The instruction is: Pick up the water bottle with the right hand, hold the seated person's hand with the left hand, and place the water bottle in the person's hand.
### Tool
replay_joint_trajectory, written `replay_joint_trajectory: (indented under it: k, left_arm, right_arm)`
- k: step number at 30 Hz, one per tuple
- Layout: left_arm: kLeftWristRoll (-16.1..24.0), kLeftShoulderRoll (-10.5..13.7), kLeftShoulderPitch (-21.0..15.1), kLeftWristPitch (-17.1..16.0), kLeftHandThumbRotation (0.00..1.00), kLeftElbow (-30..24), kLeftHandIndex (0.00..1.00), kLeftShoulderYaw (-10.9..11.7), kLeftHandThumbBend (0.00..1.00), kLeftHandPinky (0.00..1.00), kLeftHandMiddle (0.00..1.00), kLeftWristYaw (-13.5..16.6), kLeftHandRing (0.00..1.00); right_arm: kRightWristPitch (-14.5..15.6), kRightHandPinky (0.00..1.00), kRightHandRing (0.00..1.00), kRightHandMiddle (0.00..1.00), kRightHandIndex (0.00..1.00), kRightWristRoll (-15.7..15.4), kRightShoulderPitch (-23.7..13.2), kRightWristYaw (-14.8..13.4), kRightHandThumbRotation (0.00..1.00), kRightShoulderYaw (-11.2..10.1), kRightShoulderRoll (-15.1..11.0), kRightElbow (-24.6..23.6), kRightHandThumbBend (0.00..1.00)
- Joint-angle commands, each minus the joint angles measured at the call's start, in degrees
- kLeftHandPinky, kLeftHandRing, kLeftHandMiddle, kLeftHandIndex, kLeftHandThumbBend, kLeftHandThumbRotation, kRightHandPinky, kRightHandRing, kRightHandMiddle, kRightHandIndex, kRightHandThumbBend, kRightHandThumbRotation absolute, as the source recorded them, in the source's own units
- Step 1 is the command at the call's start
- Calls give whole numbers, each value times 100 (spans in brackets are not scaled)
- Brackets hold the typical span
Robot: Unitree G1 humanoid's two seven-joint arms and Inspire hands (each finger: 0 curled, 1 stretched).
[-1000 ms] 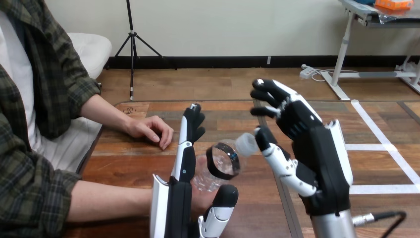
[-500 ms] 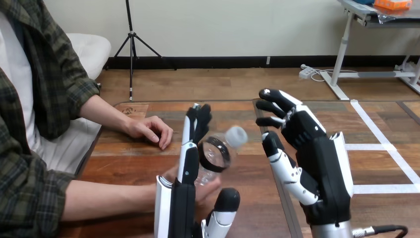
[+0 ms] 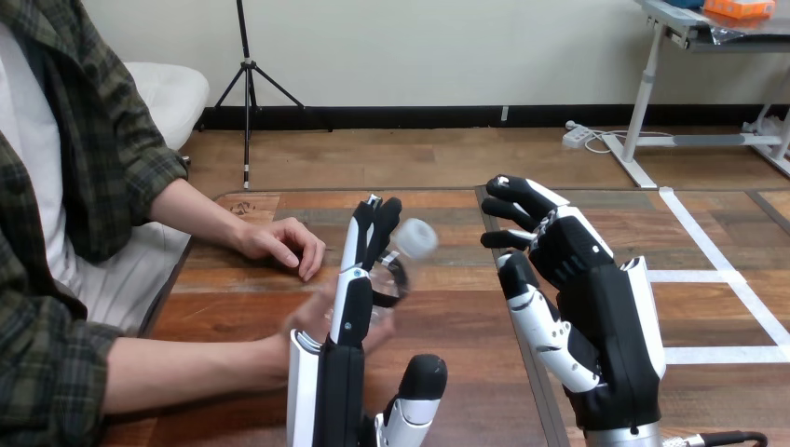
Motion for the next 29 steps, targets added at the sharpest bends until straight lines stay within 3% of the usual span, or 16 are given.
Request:
replay_joint_trajectory:
  k: [1, 29]
  left_arm:
    - [-27, -107, -81, -87, 100, -8, 97, 97, 60, 91, 92, -65, 91]
    - [-173, -123, 7, -222, 100, 45, 97, 185, 57, 93, 93, -483, 92]
  right_arm:
    - [-163, 66, 79, 82, 78, 77, -156, -22, 55, 22, 58, -68, 34]
    - [-144, 67, 80, 82, 78, 41, -121, -47, 52, 77, 64, -53, 33]
